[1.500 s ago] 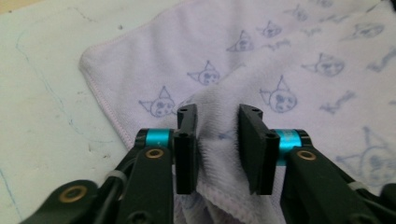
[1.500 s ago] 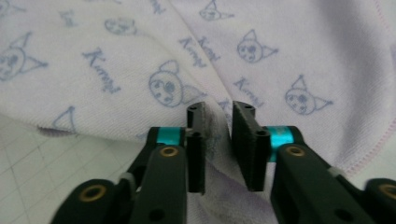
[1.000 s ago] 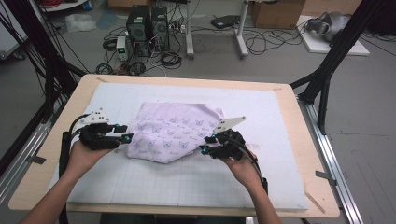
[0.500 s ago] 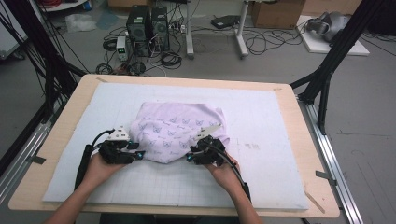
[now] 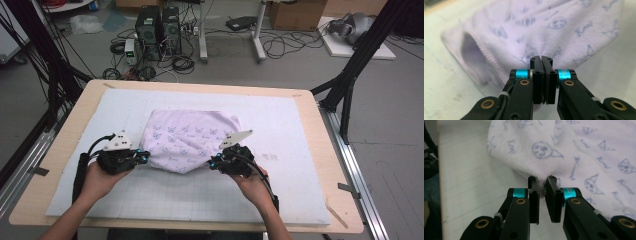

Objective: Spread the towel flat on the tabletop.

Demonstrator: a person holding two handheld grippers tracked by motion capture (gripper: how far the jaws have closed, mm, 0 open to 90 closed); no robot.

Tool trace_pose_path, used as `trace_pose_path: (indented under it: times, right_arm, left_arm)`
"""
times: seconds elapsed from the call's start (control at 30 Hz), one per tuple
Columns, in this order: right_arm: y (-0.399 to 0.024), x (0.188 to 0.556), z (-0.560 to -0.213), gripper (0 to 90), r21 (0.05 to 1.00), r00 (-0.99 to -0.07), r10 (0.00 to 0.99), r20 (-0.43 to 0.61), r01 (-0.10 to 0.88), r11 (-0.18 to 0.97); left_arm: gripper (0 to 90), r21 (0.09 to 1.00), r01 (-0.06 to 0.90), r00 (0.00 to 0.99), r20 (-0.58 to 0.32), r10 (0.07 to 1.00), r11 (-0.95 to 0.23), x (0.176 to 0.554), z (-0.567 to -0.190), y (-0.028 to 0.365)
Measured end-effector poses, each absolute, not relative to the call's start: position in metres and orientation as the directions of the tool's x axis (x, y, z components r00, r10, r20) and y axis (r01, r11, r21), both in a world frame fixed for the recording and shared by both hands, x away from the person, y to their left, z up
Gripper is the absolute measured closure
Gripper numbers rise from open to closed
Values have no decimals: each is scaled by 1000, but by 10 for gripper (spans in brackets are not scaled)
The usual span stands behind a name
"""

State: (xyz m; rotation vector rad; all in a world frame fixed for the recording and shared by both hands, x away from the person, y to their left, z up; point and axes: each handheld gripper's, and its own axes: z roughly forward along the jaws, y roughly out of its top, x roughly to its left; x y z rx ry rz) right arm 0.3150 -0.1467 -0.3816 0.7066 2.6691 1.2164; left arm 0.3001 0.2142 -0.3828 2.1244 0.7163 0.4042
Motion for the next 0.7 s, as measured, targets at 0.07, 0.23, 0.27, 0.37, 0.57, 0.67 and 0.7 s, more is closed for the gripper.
trace_pose_path:
  times: [0.07, 0.23, 0.27, 0.37, 0.57, 0.67, 0.7]
  right_arm:
    - [-150, 307, -368, 824, 746, -890, 452, 56, 338, 574]
    - [-154, 286, -328, 826, 760, -911, 413, -8, 262, 594]
    - [-155, 283, -322, 825, 760, -914, 405, -8, 258, 596]
    - [-156, 280, -309, 825, 757, -916, 401, -22, 247, 605]
    - [-153, 318, -336, 823, 721, -883, 469, 26, 342, 603]
    - [-153, 338, -354, 822, 708, -859, 506, 74, 403, 580]
    - [-153, 347, -363, 822, 699, -847, 525, 86, 427, 574]
  left_arm:
    - [878, 820, 314, 795, 47, 604, -478, 290, -364, 214]
    - [877, 830, 251, 820, 90, 565, -498, 270, -332, 207]
    - [878, 830, 251, 820, 90, 565, -498, 270, -332, 207]
    - [877, 839, 246, 817, 91, 570, -486, 269, -329, 207]
    - [877, 833, 321, 776, 41, 629, -451, 305, -352, 202]
    - [877, 812, 370, 751, 25, 660, -452, 332, -369, 193]
    - [876, 805, 386, 743, 18, 669, -451, 341, -375, 190]
